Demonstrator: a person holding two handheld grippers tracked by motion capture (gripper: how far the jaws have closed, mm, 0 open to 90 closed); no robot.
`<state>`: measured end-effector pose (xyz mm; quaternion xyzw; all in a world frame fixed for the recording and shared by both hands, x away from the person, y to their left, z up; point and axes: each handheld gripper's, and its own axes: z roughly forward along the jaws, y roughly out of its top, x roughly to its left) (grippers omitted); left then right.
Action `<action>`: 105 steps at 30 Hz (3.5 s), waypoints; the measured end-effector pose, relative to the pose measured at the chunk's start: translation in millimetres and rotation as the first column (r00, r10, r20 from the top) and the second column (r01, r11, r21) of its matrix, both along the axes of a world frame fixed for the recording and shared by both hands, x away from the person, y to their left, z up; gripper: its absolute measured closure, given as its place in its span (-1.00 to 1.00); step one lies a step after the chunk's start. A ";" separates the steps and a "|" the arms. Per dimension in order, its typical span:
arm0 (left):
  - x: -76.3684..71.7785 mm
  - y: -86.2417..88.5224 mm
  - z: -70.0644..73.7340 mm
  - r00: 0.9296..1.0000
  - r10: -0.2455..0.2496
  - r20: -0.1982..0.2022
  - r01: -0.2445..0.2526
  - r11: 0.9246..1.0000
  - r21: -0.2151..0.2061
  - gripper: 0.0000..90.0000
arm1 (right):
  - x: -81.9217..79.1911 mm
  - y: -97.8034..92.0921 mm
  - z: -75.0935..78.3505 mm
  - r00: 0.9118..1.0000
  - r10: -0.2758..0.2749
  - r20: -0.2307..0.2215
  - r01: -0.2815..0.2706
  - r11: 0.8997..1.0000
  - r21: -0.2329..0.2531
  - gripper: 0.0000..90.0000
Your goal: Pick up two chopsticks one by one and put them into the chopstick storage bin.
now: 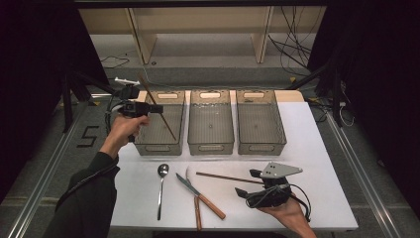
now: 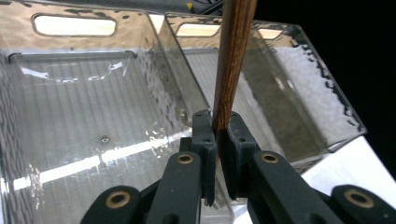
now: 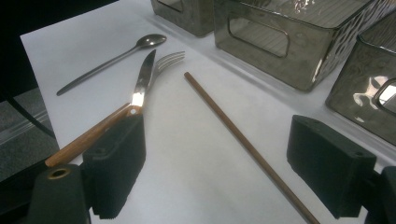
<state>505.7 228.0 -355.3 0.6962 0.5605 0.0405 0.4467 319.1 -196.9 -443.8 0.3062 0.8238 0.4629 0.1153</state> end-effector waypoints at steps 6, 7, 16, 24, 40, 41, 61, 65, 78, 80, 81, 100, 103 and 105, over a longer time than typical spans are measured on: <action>5.2 -6.2 -14.8 0.999 -0.005 -0.033 0.006 1.000 0.019 0.87 | -0.9 -1.0 1.2 1.000 -0.002 0.006 0.002 1.000 0.006 -0.55; 5.8 -6.5 -17.1 0.999 -0.007 -0.038 0.008 1.000 0.024 0.87 | -1.2 -1.3 1.6 1.000 -0.001 0.007 0.001 1.000 0.008 -0.56; 9.2 -8.0 -28.2 0.997 -0.008 -0.072 0.010 1.000 0.021 0.87 | -1.1 -0.9 1.4 1.000 0.002 0.007 -0.002 1.000 0.008 -0.56; 9.1 -13.9 -32.9 0.996 -0.021 -0.089 0.022 1.000 0.019 0.87 | -1.2 -1.0 1.5 1.000 0.002 0.006 -0.002 1.000 0.007 -0.56; 10.5 -19.1 -43.2 0.991 -0.031 -0.127 0.036 0.999 0.038 0.86 | -0.9 -1.0 1.2 1.000 0.002 0.008 -0.002 1.000 0.002 -0.56; 10.6 -19.5 -43.1 0.991 -0.031 -0.127 0.036 0.999 0.040 0.86 | -1.0 -1.1 1.3 1.000 0.000 0.006 0.000 1.000 0.003 -0.56; 15.0 -27.7 -44.5 0.989 0.046 -0.143 -0.030 0.994 0.108 -0.09 | -0.9 -1.1 1.8 1.000 -0.001 0.003 0.001 1.000 0.013 -0.54; 12.7 -28.6 -43.5 0.989 0.035 -0.143 -0.018 0.993 0.119 -0.30 | -0.8 -1.9 2.1 1.000 -0.001 0.003 0.001 1.000 0.013 -0.54; -30.7 -39.5 -24.1 0.998 -0.066 -0.007 0.067 0.996 0.053 -0.46 | 2.7 -4.1 3.3 1.000 -0.002 0.000 0.002 1.000 -0.007 -0.52; -40.4 -40.8 -23.7 0.997 -0.078 0.012 0.078 0.996 0.045 -0.46 | 4.2 -4.3 3.9 1.000 0.004 -0.002 -0.004 1.000 -0.014 -0.52; -45.5 -41.6 -23.9 0.996 -0.084 0.021 0.083 0.996 0.042 -0.46 | 5.3 -4.1 4.4 1.000 0.006 -0.003 -0.006 1.000 -0.022 -0.52; -126.5 -47.5 -49.5 0.965 -0.205 0.162 0.203 0.979 0.031 -0.54 | 49.4 12.5 11.2 0.989 0.046 -0.142 -0.081 0.963 -0.256 -0.30; -134.5 -48.6 -49.6 0.957 -0.224 0.186 0.215 0.974 0.064 -0.56 | 54.1 18.4 8.4 0.984 0.060 -0.169 -0.112 0.942 -0.317 -0.21; -139.4 -48.8 -50.7 0.952 -0.234 0.200 0.225 0.972 0.068 -0.57 | 56.8 21.5 7.3 0.979 0.067 -0.190 -0.130 0.931 -0.340 -0.15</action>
